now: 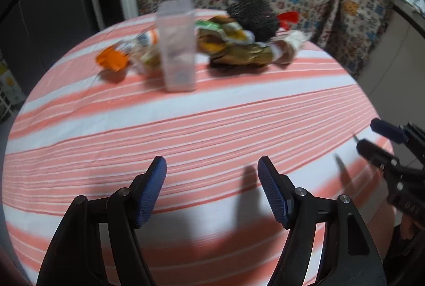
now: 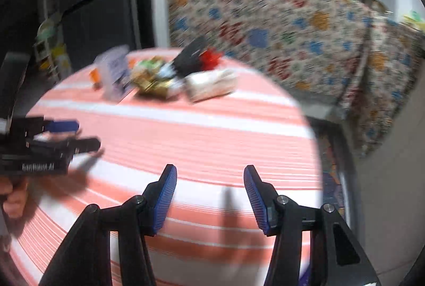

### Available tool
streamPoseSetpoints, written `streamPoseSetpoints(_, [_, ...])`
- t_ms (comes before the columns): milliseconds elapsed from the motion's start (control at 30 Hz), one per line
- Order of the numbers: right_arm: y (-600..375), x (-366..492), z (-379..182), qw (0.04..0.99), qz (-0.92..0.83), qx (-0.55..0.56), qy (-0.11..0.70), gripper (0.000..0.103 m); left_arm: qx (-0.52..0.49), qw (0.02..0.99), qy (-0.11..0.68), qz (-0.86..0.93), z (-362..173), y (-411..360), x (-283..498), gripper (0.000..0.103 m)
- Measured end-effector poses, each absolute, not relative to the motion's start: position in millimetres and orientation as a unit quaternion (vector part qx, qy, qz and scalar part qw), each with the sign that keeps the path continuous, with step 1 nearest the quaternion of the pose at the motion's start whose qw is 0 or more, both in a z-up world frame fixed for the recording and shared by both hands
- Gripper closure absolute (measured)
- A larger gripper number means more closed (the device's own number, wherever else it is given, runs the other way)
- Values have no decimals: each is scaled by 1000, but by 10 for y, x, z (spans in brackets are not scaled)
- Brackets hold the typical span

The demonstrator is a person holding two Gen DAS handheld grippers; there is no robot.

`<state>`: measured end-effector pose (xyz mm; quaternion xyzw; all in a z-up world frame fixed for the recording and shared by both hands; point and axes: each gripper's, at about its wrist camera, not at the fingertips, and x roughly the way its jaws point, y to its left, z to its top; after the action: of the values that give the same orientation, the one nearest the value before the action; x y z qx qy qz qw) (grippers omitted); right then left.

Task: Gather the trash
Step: 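Return to the table and grasp the clear plastic box with the left tool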

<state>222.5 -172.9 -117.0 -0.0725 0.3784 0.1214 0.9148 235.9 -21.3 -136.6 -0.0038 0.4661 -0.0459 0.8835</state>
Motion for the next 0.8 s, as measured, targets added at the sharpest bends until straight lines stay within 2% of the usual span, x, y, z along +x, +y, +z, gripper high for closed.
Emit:
streamPoseSetpoints(67, [-1569, 2255, -1269, 905, 135, -79, 396, 49, -1, 885, 464, -38, -1405, -140, 2360, 29])
streamPoseSetpoints(233, [-1338, 2332, -1431, 889, 148, -87, 424, 49, 30, 887, 461, -19, -1494, -45, 2411, 1])
streamPoseSetpoints(367, [-1338, 2365, -1417, 890, 144, -75, 425, 42, 20, 886, 463, -20, -1495, 25, 2440, 0])
streamPoseSetpoints(433, [-1372, 2365, -1414, 890, 141, -72, 428, 40, 17, 887, 461, -21, -1475, 20, 2474, 3])
streamPoseSetpoints(533, [-1353, 2394, -1423, 890, 139, -72, 428, 39, 1, 896, 444, -32, -1350, 48, 2560, 10])
streamPoseSetpoints(800, [-1354, 2392, -1432, 890, 140, -72, 428, 39, 2, 921, 388, -39, -875, -78, 3098, 11])
